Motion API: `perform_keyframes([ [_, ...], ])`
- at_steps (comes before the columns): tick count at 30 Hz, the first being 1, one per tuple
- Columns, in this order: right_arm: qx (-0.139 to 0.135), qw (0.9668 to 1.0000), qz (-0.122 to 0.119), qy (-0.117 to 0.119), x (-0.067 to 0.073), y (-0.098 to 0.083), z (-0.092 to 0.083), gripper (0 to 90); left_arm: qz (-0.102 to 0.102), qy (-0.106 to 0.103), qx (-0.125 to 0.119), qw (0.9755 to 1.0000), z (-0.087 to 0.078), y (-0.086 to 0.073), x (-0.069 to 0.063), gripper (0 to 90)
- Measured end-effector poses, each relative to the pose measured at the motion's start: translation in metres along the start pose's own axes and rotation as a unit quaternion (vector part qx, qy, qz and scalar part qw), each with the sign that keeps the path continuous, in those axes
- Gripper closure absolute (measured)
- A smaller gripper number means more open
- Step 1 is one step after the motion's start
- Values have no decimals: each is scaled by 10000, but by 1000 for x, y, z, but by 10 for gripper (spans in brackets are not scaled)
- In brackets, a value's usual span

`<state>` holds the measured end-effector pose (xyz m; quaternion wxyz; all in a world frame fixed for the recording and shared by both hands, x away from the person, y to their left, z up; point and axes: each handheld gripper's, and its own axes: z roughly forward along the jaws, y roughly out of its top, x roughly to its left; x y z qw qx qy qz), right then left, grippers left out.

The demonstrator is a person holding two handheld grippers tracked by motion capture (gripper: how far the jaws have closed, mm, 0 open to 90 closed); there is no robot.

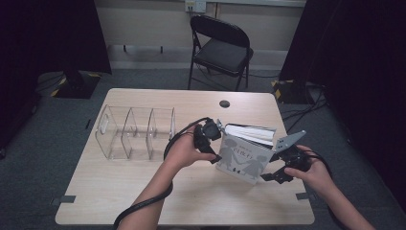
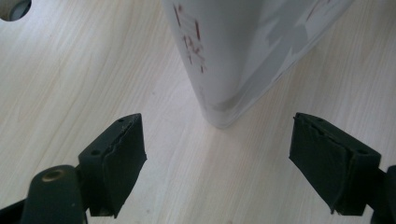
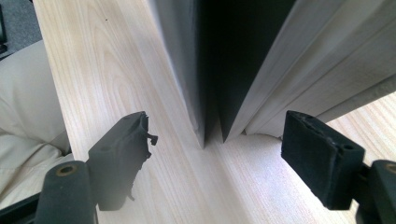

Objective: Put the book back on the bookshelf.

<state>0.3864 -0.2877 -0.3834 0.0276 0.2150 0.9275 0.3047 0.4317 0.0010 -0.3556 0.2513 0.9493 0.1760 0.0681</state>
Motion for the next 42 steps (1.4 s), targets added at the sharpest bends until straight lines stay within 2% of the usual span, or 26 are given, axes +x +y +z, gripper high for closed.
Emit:
perform_keyframes([
  [5, 15, 10000, -2, -33, 0, -1, 0, 225, 144, 9, 14, 9999, -2, 11, -1, 170],
  [6, -25, 10000, -12, 22, -1, -1, 1, 225, 146, 8, -26, 9999, -2, 14, -1, 167],
  [10, 38, 10000, -42, -28, 0, -1, 3, 227, 196, 37, 13, 9998, -5, 22, -3, 169],
  [16, 29, 10000, -48, 51, 2, 0, 5, 227, 319, 52, -36, 9995, -7, 34, -4, 177],
  [21, 19, 10000, -58, 36, 2, 0, 5, 229, 313, 53, -75, 9995, -8, 41, -4, 177],
  [26, 41, 10000, -82, -23, 2, -1, 5, 233, 409, 45, -107, 9991, -7, 45, -5, 177],
  [27, 37, 10000, -77, -26, 2, -1, 5, 232, 371, 44, -135, 9992, -7, 46, -6, 178],
  [33, 40, 10000, -80, -35, 3, -2, 4, 234, 547, 39, -183, 9983, -9, 55, -8, 181],
  [39, 45, 9999, -94, -27, 3, -3, 5, 237, 759, 77, -40, 9971, -7, 61, -10, 158],
  [41, 49, 9999, -86, -47, 2, -4, 5, 238, 748, 50, -69, 9972, -6, 62, -11, 160],
  [42, 21, 10000, -78, -1, 2, -4, 5, 238, 671, 28, -67, 9977, -6, 62, -12, 159],
])
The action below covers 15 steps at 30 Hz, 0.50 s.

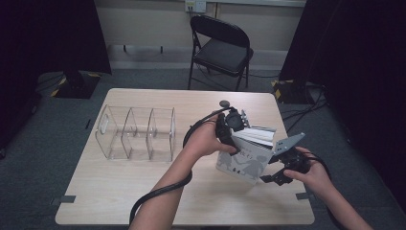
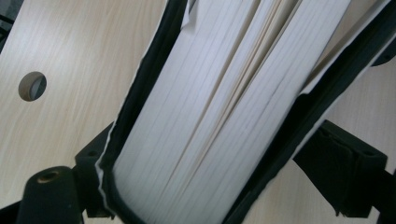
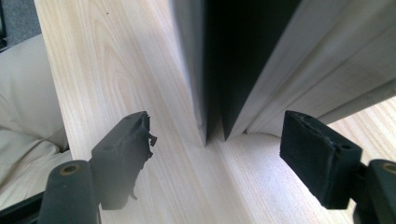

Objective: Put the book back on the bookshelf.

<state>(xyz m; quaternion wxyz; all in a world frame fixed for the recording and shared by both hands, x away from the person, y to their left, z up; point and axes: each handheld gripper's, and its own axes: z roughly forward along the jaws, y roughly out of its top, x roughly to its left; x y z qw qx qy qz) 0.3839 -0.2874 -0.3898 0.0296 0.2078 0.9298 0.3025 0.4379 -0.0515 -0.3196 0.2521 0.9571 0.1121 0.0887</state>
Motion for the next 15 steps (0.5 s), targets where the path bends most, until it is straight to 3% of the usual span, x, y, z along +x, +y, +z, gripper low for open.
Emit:
perform_keyframes([
  [5, 21, 10000, 28, -64, -1, -4, -1, 238, -41, 16, 102, 9999, 0, 3, -1, 164],
  [15, 10, 9999, 53, -85, -3, -4, -1, 240, 154, -53, 368, 9992, -5, 7, -3, 265],
])
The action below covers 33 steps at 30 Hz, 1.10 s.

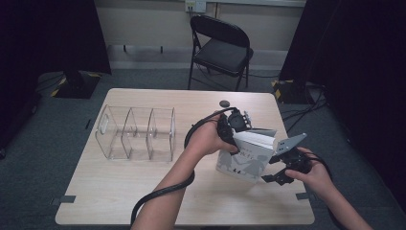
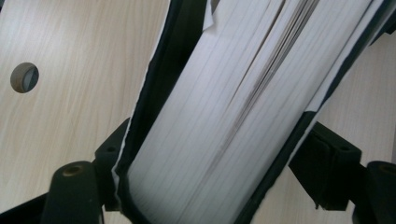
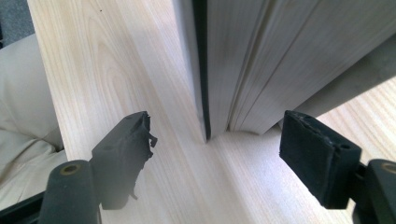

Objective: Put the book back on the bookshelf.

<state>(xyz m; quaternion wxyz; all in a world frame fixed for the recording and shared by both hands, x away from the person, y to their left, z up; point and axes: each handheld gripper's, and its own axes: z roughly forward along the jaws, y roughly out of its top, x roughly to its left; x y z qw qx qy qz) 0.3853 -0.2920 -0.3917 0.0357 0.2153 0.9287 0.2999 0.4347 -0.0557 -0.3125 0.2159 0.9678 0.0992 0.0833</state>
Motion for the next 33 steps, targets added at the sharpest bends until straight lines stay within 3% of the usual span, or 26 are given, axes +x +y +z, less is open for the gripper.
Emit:
perform_keyframes([
  [9, -117, 9998, 164, 22, -6, -3, -2, 244, 94, -234, 285, 9993, -8, 4, -5, 418],
  [14, -125, 9998, 178, 9, -7, -5, -5, 244, 48, -364, 287, 9989, -10, 4, -8, 474],
  [20, -173, 9996, 238, 4, -8, -11, -4, 244, 169, -340, 188, 9991, -11, 1, -11, 477],
  [24, -170, 9995, 273, 25, -8, -16, -1, 244, 354, -223, 160, 9990, -8, 1, -11, 461],
  [33, -196, 9993, 308, 47, -9, -22, -1, 243, 417, -174, 357, 9983, 0, 8, -9, 441],
])
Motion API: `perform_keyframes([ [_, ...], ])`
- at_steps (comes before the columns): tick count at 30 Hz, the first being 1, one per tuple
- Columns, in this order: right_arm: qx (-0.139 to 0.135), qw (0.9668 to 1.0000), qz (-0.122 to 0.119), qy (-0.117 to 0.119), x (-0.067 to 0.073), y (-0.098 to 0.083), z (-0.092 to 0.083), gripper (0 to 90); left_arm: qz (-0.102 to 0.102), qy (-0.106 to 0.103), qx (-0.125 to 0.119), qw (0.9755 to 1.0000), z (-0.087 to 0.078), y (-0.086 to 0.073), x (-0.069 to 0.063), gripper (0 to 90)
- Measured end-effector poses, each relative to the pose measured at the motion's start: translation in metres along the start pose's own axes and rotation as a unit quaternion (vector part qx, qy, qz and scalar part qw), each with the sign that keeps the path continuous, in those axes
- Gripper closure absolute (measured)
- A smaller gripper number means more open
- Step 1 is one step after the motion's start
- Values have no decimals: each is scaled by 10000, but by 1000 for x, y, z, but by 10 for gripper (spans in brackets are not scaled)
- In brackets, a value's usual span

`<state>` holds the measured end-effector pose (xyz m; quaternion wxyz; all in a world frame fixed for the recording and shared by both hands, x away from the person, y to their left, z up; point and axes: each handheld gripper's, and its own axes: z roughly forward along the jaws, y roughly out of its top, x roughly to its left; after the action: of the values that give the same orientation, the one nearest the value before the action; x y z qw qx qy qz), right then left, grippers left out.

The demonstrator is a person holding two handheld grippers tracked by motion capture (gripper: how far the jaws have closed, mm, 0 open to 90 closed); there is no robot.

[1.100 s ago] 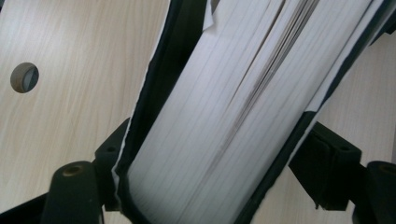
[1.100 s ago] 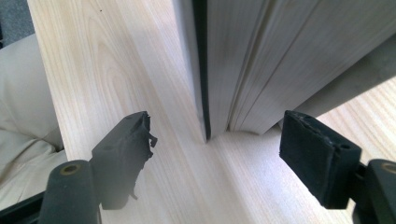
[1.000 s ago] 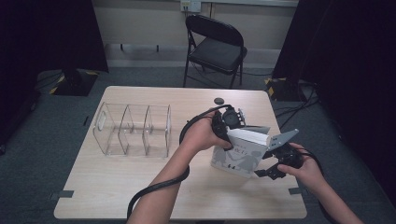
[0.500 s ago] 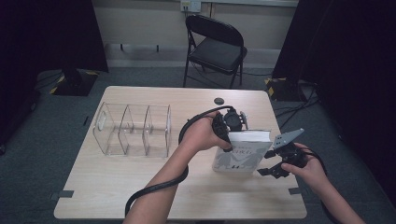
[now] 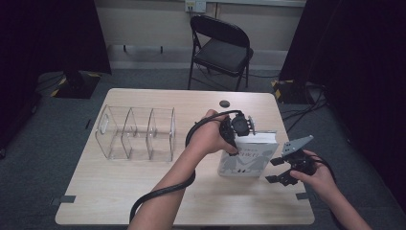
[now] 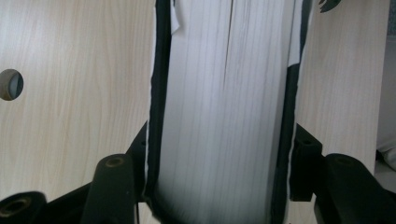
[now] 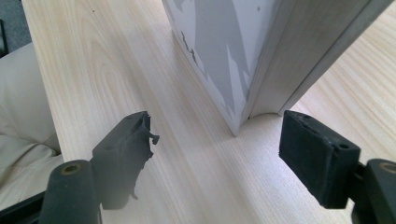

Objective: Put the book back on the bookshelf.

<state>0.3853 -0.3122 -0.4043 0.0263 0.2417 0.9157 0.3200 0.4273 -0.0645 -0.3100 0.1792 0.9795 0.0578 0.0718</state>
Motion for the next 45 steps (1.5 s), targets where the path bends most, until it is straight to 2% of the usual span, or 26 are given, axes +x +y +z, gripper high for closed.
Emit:
perform_keyframes([
  [4, 15, 10000, 34, 23, 1, -3, 3, 243, -74, -29, 18, 10000, 1, 2, 0, 452],
  [5, 7, 10000, 29, 23, 0, -4, 4, 243, -42, -36, 31, 10000, 1, 2, -1, 460],
  [7, 28, 10000, 33, 25, 0, -6, 6, 243, -267, -133, 62, 9995, -1, 3, -5, 486],
  [9, 30, 10000, 60, 48, 0, -8, 8, 242, -360, -174, 142, 9991, -3, 5, -9, 515],
  [15, 30, 9999, 79, 82, 0, -11, 15, 241, -629, -83, 166, 9979, -5, 2, -15, 530],
  [19, 26, 9999, 89, 84, 2, -12, 21, 236, -851, -81, 243, 9960, -9, -9, -15, 531],
  [23, -3, 9999, 95, 106, 4, -15, 31, 224, -926, -6, 339, 9951, -16, -23, -15, 530],
  [27, 2, 9999, 96, -66, 5, -18, 43, 188, -1033, 49, 364, 9940, -21, -37, -16, 530],
  [31, -59, 9998, 164, -87, 6, -20, 54, 178, -1161, 58, 361, 9926, -24, -46, -16, 530],
  [35, -60, 9997, 195, -168, 8, -23, 66, 170, -1170, 71, 368, 9924, -26, -52, -13, 530],
  [38, -77, 9996, 149, -208, 9, -26, 74, 169, -1271, 66, 353, 9912, -27, -55, -13, 530],
  [40, -104, 9996, 126, -240, 9, -28, 77, 168, -1203, 89, 416, 9918, -29, -56, -12, 530],
  [43, -157, 9993, 150, -288, 8, -30, 79, 165, -1329, 84, 415, 9902, -29, -57, -14, 530],
  [44, -185, 9992, 154, -311, 8, -30, 80, 164, -1235, 107, 467, 9912, -30, -57, -13, 530],
  [45, -191, 9992, 135, -336, 8, -31, 80, 165, -1253, 98, 461, 9910, -30, -58, -13, 530],
])
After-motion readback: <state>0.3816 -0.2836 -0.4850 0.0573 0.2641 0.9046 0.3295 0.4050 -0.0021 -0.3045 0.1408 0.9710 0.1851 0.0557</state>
